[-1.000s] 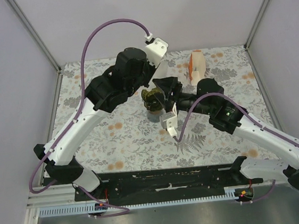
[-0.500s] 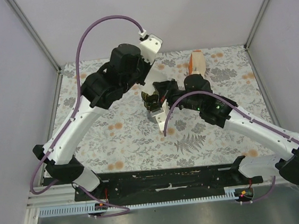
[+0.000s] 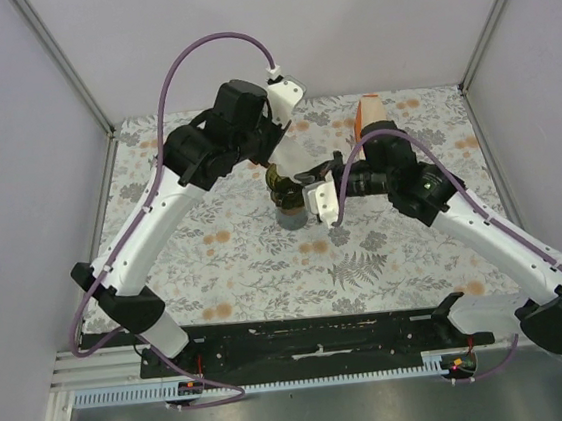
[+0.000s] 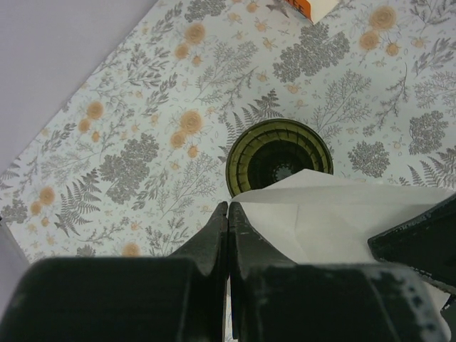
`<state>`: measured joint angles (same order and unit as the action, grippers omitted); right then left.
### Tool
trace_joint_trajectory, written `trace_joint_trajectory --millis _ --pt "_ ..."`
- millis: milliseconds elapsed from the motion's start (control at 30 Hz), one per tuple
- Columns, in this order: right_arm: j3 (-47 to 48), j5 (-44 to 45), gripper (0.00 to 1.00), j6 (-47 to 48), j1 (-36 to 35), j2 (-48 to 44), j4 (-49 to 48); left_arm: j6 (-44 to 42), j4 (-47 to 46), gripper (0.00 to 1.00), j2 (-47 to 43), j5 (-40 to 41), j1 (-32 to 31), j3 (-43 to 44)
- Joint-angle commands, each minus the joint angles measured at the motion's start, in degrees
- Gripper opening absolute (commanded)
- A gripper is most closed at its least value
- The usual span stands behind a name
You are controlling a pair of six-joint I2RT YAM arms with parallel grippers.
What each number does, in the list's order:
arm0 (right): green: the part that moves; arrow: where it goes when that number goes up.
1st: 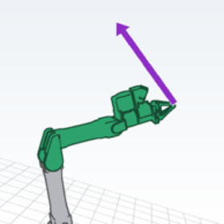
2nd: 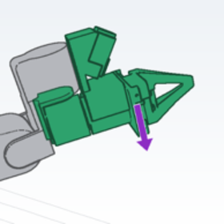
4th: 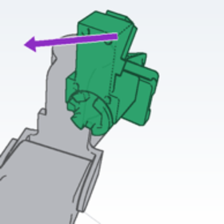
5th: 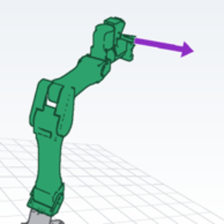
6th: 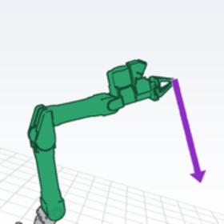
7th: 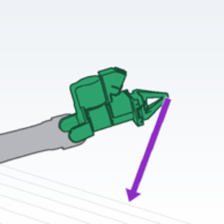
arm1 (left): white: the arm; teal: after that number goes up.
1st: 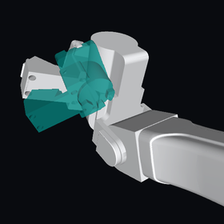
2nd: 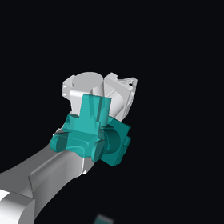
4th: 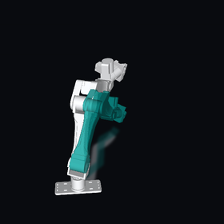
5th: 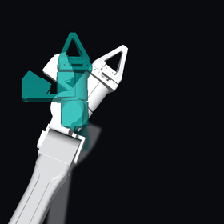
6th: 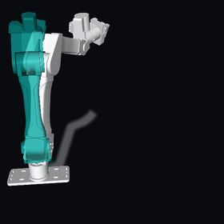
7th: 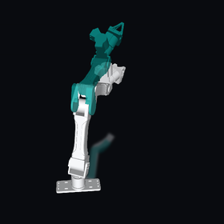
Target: Place the coffee filter in the dripper
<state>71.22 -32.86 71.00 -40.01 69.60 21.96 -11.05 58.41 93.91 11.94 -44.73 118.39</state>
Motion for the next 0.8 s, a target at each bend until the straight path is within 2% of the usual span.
trace_joint_trajectory --millis 0,300,367,500,767 --pt "2.52 -10.91 0.0 -5.53 2.65 0.7 4.23 -0.38 0.04 0.02 1.45 -2.62 2.71 -0.97" --pt "3.13 -10.03 0.02 -3.24 5.47 6.41 5.29 -1.61 -0.32 0.02 6.37 -6.41 7.11 -1.4" --pt "3.22 -10.03 0.05 -3.06 6.17 7.12 5.2 -1.43 -1.37 0.02 6.64 -6.93 7.81 -2.72" --pt "3.31 -10.99 0.2 -3.06 6.79 7.56 4.94 -1.61 -3.3 0.02 6.11 -10.35 7.99 -5.45" --pt "3.57 -14.5 0.35 -6.22 8.28 7.04 4.24 -0.2 -4.18 0.02 6.81 -14.75 7.99 -7.56"
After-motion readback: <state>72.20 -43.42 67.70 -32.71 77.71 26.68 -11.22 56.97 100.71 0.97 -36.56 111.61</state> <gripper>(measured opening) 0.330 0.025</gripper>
